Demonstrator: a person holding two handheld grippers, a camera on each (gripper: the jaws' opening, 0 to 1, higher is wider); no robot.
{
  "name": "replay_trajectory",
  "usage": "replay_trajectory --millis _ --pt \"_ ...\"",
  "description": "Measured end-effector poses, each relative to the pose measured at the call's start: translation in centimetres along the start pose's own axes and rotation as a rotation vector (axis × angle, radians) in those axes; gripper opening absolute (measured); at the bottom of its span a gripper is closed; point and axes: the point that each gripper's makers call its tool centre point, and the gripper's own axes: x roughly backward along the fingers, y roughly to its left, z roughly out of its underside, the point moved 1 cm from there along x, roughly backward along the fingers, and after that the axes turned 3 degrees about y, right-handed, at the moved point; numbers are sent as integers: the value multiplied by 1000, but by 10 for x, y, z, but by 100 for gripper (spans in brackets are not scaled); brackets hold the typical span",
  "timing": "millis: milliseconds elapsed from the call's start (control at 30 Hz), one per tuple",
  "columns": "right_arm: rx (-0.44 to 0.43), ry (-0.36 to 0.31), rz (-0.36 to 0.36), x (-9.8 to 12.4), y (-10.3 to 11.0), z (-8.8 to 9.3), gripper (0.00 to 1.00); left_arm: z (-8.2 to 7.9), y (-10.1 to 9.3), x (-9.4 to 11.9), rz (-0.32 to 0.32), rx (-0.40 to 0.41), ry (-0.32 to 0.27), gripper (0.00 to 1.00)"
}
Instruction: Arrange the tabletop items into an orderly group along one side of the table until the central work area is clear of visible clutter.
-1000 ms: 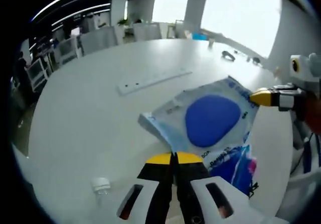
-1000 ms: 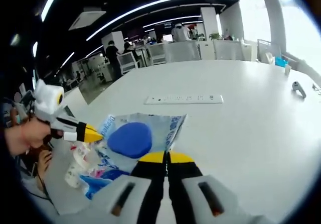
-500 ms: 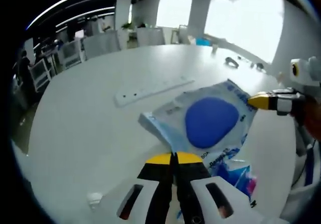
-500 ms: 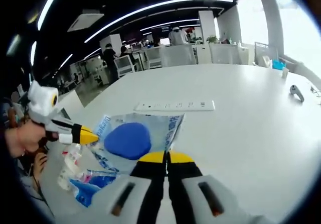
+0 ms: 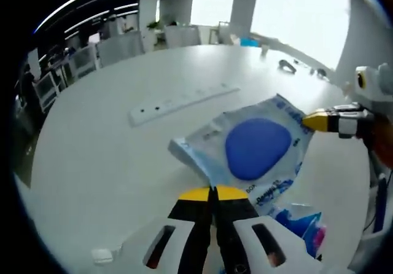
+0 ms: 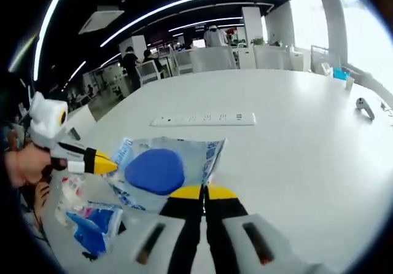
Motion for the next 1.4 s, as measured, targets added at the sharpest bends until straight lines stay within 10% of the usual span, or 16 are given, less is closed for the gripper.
replay_trajectory --millis 1400 --pt "-41 18 47 34 -53 25 0 1 -68 -23 99 -80 68 0"
